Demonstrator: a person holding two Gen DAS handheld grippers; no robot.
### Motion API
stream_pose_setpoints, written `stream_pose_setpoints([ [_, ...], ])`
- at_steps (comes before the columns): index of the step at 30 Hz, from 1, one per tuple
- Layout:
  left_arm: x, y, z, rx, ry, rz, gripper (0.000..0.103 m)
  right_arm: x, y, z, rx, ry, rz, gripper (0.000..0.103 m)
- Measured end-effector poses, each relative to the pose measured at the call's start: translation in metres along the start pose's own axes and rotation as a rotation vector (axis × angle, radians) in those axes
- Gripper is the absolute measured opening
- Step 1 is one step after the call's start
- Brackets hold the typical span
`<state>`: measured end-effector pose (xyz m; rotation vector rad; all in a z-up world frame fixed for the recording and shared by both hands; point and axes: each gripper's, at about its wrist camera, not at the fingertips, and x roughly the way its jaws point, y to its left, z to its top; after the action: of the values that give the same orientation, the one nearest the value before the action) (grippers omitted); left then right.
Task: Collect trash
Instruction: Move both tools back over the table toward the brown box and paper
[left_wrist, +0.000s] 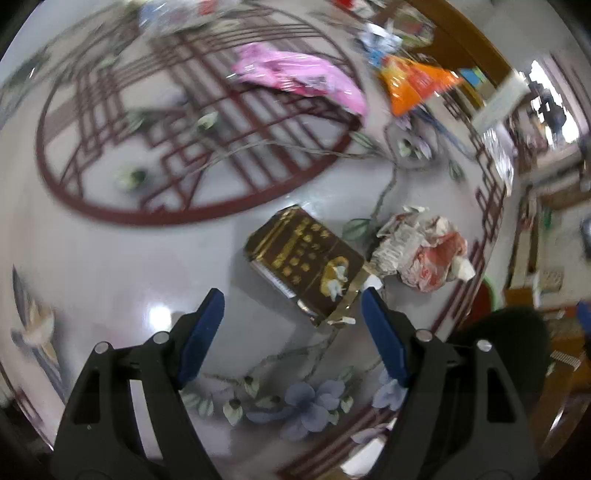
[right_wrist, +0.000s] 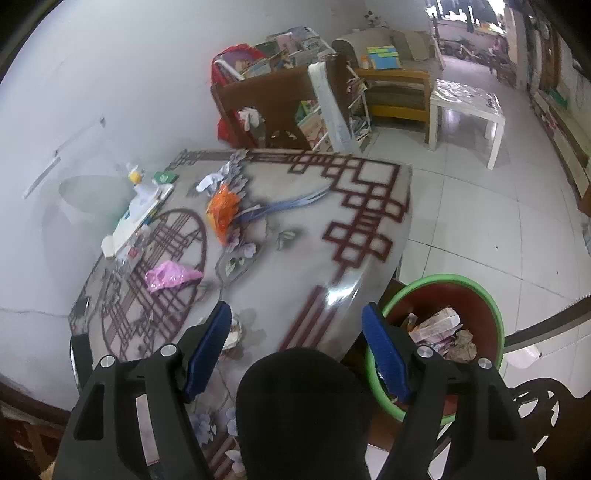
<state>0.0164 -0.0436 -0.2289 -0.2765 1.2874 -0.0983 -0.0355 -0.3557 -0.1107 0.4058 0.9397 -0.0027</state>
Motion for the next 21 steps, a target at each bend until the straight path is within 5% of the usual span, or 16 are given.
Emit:
stream_pose_setpoints([
  [8,0.007,-0.019,0.002,0.258,-0.032,0.089,0.084,0.007,0.005,-0.003,-0.005,0.030,0.002,0.071],
  [21,0.029,-0.031,0.010,0.390,0.000,0.089,0.081,0.041,0.047,-0.004,-0.123,0.123,0.051,0.072],
])
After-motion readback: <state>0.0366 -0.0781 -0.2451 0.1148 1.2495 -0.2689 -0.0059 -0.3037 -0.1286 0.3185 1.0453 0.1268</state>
